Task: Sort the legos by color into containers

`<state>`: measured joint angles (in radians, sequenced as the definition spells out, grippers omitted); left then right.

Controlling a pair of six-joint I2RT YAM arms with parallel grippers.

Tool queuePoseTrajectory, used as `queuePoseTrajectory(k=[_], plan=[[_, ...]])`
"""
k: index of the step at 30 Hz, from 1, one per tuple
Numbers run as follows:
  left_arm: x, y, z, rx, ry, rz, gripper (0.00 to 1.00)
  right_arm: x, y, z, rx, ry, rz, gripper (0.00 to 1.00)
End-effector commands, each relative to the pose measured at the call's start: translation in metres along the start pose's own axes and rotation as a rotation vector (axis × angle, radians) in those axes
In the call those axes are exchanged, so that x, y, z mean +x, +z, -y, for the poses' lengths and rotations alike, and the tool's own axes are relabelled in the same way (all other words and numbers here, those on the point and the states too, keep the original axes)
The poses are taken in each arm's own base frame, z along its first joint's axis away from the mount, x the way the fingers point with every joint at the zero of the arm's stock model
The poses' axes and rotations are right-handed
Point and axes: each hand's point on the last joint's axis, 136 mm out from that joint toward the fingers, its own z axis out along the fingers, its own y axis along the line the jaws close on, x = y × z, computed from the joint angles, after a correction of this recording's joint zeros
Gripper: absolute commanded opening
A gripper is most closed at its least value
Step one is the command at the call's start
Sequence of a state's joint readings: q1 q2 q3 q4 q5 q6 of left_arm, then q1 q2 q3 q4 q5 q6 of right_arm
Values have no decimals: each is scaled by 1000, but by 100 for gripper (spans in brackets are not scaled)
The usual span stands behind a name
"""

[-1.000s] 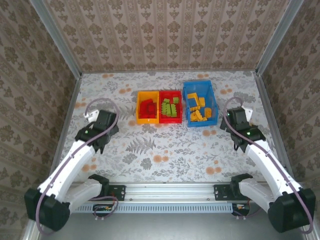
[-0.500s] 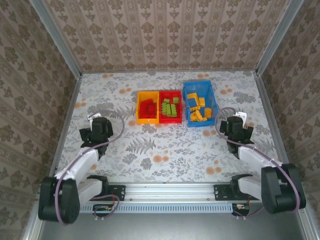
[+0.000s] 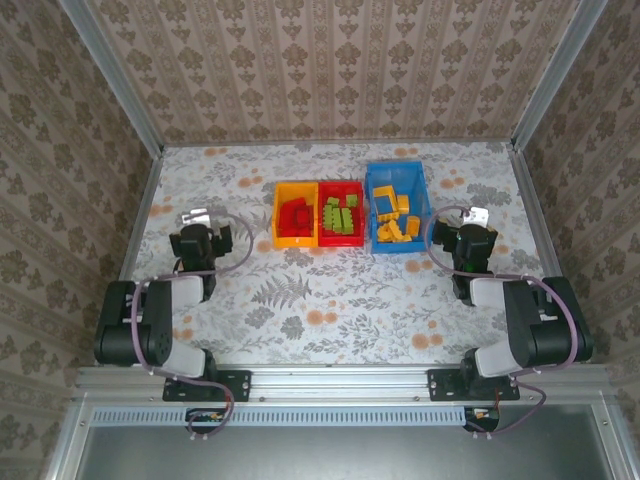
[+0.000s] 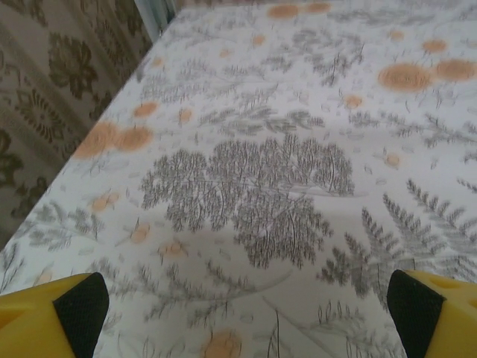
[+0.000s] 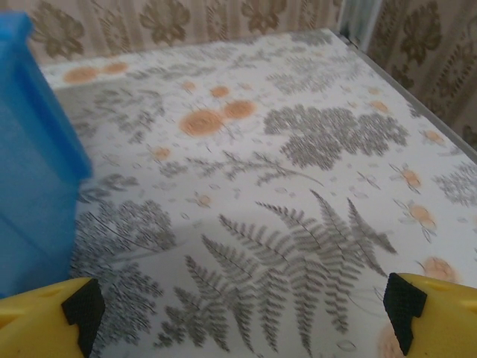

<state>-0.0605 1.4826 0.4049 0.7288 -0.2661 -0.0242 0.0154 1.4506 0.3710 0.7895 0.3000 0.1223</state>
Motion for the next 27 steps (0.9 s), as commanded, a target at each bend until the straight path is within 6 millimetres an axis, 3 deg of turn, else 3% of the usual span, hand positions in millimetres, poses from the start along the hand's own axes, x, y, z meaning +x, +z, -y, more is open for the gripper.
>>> queuePoseTrajectory(k=[1,3,7,27], plan=[[-11,4,6,62,1,77,100,-5,-1,-14,-90,-4,55,100],[-14,5,7,55,19,111,100,-6,1,-15,-91,-1,121,100],[-11,5,7,62,5,81,100,-2,7,-19,-60,-41,52,100],[-10,1,4,51,0,97,100,-4,1,-22,-85,-45,80,100]])
